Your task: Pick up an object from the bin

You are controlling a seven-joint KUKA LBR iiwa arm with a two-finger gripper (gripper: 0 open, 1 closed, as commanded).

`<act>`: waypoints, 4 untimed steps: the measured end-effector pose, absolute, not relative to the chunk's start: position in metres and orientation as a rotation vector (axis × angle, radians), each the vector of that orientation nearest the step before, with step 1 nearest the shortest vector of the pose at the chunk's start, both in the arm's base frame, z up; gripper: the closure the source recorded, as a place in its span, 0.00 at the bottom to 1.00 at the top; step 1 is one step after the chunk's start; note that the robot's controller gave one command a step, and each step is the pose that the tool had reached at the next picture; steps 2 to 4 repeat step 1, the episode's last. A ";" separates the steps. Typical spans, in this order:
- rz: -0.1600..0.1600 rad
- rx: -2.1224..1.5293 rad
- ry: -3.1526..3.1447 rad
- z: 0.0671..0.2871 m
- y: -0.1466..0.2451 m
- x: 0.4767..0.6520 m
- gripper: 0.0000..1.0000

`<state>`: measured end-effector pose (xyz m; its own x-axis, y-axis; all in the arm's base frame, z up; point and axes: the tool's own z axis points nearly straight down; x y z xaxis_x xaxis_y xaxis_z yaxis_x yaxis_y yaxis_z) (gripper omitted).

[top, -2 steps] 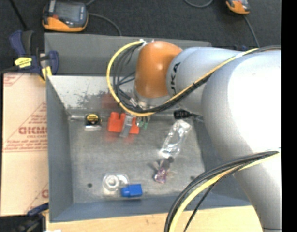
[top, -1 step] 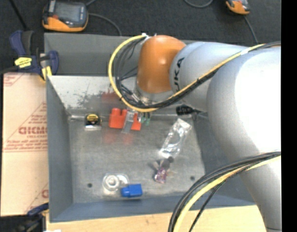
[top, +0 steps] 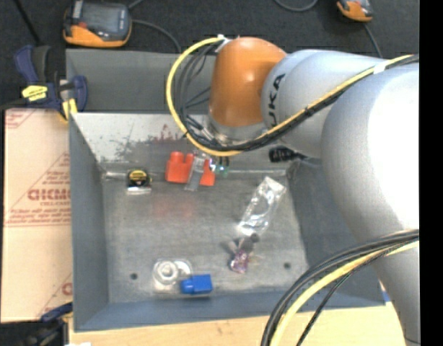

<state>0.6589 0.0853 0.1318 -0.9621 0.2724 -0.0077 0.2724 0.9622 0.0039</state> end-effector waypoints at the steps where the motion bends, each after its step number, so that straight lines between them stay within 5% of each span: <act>1: 0.004 0.432 3.103 0.167 0.084 0.661 1.00; 4: 0.004 0.432 3.103 0.167 0.084 0.661 1.00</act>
Offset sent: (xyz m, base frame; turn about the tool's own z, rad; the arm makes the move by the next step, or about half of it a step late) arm 0.0000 0.0000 0.0313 0.0000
